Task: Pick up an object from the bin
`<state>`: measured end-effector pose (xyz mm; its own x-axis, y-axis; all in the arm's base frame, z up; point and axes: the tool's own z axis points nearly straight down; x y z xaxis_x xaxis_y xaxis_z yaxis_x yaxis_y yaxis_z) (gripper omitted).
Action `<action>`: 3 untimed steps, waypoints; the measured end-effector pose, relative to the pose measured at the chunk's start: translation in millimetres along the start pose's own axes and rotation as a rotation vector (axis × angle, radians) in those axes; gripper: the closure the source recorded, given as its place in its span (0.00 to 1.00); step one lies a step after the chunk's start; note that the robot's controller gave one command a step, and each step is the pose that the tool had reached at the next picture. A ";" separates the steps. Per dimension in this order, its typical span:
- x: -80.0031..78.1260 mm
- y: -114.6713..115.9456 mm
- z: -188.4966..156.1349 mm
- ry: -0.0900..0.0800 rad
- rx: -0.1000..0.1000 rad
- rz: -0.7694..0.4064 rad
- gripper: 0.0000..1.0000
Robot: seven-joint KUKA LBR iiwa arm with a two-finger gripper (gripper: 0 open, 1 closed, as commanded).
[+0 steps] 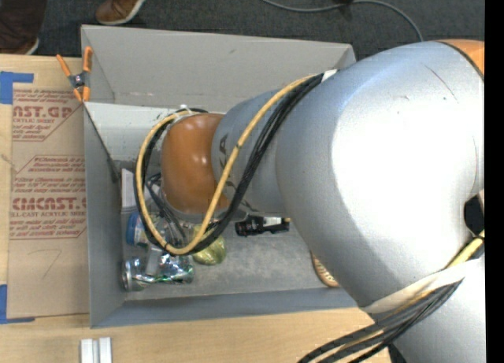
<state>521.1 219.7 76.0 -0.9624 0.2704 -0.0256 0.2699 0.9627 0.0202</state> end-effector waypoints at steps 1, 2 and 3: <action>0.0 0.0 0.0 0.000 0.000 0.000 1.00; 1.5 -0.9 -12.6 0.002 0.002 0.000 1.00; -0.5 -0.6 -49.6 0.000 0.002 0.001 1.00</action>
Offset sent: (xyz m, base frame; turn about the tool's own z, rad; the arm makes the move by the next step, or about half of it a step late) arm 0.0000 0.0000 0.0611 0.0001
